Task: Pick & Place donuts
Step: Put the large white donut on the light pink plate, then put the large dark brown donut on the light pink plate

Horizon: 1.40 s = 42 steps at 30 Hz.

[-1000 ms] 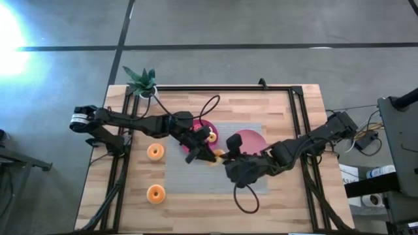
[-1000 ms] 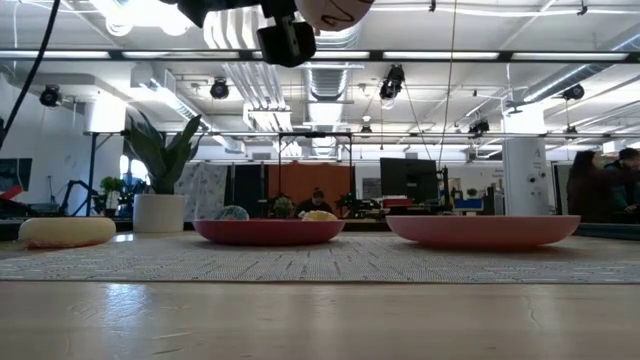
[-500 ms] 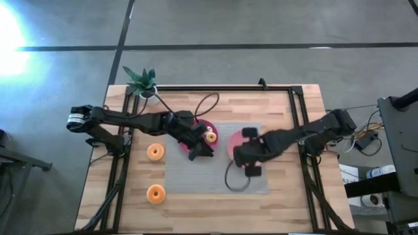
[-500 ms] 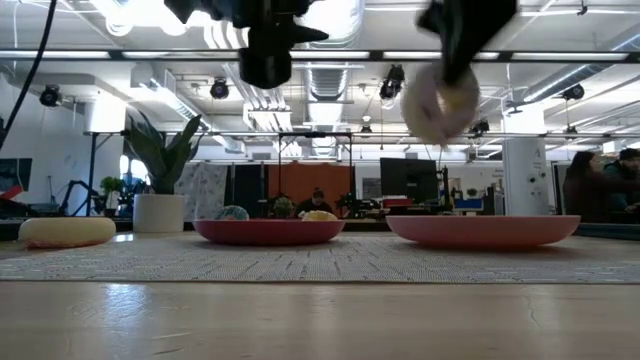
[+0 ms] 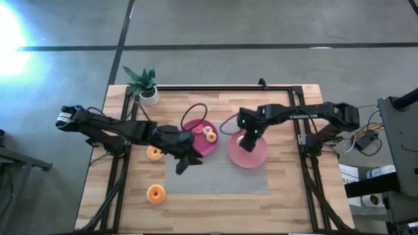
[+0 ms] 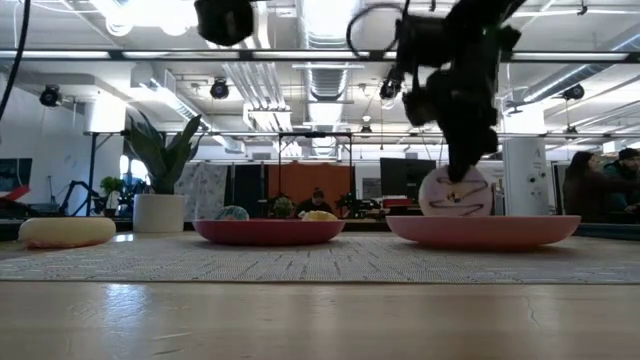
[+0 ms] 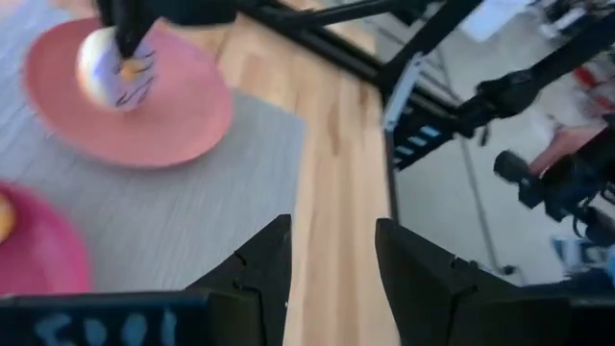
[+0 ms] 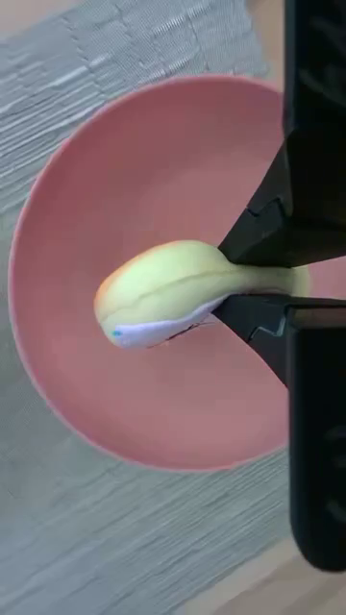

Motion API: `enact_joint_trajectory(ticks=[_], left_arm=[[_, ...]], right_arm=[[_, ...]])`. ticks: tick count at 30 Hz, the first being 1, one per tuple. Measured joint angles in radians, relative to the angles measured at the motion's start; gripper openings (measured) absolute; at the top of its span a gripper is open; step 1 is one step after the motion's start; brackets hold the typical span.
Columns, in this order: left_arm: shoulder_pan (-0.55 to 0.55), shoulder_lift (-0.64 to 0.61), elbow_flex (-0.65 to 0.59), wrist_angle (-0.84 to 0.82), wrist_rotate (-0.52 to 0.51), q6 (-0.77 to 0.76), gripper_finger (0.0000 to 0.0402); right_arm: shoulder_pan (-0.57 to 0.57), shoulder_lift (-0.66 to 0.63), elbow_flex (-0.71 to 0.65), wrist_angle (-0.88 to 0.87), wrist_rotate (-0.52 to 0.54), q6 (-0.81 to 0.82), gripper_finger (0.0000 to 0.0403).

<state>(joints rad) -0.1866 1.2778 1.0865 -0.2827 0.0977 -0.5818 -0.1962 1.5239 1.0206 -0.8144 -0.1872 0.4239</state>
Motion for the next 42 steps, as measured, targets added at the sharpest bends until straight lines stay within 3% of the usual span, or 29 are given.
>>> enact_joint_trajectory(ticks=[4, 13, 21, 30, 37, 42], left_arm=[[-0.045, -0.046, 0.0, -0.096, -0.089, -0.034, 0.0125], [-0.128, -0.115, -0.001, -0.246, -0.211, -0.108, 0.0125], [-0.142, -0.124, -0.009, -0.359, -0.216, -0.17, 0.0125], [-0.186, -0.123, -0.012, -0.44, -0.215, -0.215, 0.0125], [-0.284, -0.123, -0.012, -0.605, -0.22, -0.296, 0.0125], [-0.432, -0.085, -0.013, -0.734, -0.251, -0.407, 0.0125]], right_arm=[[-0.094, -0.002, -0.044, 0.014, -0.068, 0.006, 0.0029], [-0.172, 0.0, -0.069, 0.021, -0.031, 0.022, 0.0036], [-0.172, 0.001, -0.097, 0.004, -0.014, 0.083, 0.0139], [-0.164, 0.001, -0.079, -0.11, 0.188, 0.07, 0.0213], [-0.104, -0.057, -0.025, -0.108, 0.324, -0.099, 0.022], [-0.022, -0.141, 0.014, -0.054, 0.387, -0.202, 0.0221]])
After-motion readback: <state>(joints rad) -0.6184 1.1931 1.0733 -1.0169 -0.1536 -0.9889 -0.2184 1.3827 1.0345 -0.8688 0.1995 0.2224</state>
